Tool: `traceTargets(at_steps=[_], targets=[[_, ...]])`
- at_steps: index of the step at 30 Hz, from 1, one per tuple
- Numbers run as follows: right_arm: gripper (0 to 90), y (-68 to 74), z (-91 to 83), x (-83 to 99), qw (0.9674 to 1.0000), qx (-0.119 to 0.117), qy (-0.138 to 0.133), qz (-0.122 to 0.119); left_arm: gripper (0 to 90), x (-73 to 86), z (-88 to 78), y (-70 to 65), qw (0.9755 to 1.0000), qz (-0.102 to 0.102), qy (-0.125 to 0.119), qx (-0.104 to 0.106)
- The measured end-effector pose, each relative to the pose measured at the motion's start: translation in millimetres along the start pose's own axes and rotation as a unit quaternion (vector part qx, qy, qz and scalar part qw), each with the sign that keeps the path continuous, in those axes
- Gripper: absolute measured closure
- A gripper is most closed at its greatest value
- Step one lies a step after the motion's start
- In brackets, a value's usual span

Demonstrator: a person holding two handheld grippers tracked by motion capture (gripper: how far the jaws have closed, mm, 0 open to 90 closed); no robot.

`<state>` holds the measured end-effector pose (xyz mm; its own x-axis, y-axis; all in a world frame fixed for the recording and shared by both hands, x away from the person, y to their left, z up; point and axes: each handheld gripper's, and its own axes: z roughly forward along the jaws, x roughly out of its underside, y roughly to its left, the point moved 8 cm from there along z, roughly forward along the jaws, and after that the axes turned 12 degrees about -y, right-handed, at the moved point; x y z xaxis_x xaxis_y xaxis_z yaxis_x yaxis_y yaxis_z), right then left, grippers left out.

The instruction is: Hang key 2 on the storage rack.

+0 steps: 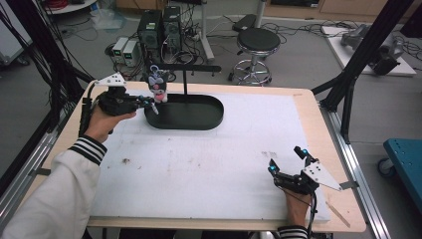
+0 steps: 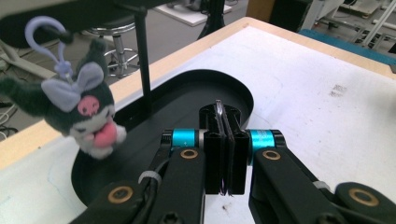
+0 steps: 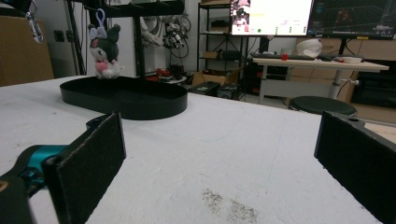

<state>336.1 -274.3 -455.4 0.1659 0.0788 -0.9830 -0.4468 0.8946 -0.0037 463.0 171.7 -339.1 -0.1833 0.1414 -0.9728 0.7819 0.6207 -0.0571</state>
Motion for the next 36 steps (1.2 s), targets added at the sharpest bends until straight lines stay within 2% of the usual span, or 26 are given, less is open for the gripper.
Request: traceTargets(at_steps=[36], targets=[[1.3,-1.1,0.1,-0.2,1.0,0.003,-0.001,0.001,88.1,-76.7,32.3,7.0,0.9987,0.046,0.015,0.012]])
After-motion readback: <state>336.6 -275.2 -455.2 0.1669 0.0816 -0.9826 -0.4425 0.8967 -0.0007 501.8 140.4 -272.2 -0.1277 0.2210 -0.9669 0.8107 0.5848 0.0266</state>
